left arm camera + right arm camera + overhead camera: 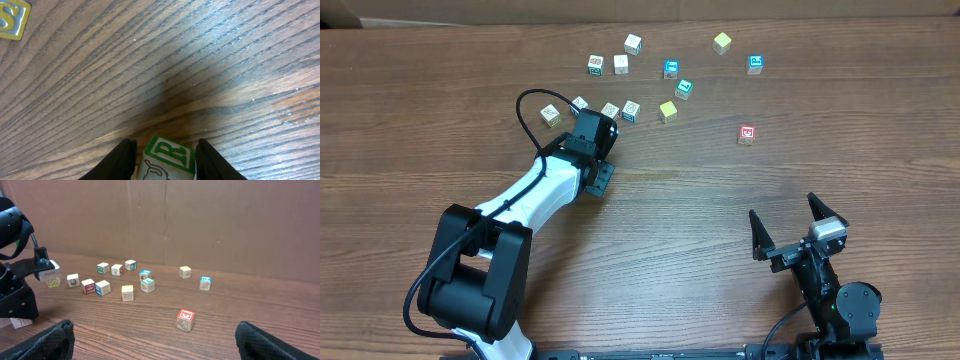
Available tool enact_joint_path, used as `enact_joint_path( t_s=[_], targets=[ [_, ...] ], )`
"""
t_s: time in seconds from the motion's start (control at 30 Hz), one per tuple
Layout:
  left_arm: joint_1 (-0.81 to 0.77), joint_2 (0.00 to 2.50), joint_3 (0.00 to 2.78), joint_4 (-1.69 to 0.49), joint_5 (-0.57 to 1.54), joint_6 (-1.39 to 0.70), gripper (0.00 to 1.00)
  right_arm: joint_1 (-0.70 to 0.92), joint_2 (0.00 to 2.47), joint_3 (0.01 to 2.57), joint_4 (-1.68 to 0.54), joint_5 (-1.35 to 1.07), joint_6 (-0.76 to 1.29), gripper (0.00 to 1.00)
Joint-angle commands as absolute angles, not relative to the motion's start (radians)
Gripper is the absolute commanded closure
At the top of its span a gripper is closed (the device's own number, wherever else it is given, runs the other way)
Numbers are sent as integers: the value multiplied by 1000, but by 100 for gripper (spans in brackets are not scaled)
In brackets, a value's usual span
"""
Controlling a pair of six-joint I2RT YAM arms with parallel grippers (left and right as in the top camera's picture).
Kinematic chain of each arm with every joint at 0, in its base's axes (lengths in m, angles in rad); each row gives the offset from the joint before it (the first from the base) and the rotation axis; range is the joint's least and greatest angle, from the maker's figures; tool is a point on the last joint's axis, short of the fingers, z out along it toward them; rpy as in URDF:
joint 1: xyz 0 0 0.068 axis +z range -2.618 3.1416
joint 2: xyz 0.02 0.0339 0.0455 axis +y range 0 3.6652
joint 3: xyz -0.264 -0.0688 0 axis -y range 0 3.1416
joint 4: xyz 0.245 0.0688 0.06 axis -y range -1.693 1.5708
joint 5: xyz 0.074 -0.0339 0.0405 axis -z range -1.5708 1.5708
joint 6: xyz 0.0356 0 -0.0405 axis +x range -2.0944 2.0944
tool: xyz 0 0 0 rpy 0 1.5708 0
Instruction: Form a circle
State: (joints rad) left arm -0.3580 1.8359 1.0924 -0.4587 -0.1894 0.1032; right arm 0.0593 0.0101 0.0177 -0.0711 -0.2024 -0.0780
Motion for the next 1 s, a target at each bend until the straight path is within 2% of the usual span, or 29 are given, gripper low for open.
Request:
enact_joint_path(
  t_s=[0.0, 0.2, 0.4, 0.5, 0.9, 0.97],
  targets=[
    [-353, 1844, 1083, -455, -202, 82, 64, 57, 3, 8, -65, -203, -79, 0],
    [-353, 1844, 1083, -450, -202, 76, 60, 57, 3, 8, -65, -203, -79, 0],
    [-353, 1844, 1083, -447, -202, 74, 69, 57, 3, 8, -65, -203, -79, 0],
    [-353, 1844, 1083, -441, -202, 62, 69, 57, 3, 8, -65, -203, -79, 0],
    [-353, 1844, 1083, -440, -202, 52, 58, 57, 3, 8, -65, -203, -79, 0],
    [-353, 1844, 1083, -440, -202, 52, 52, 57, 3, 8, -65, -203, -79, 0]
  ],
)
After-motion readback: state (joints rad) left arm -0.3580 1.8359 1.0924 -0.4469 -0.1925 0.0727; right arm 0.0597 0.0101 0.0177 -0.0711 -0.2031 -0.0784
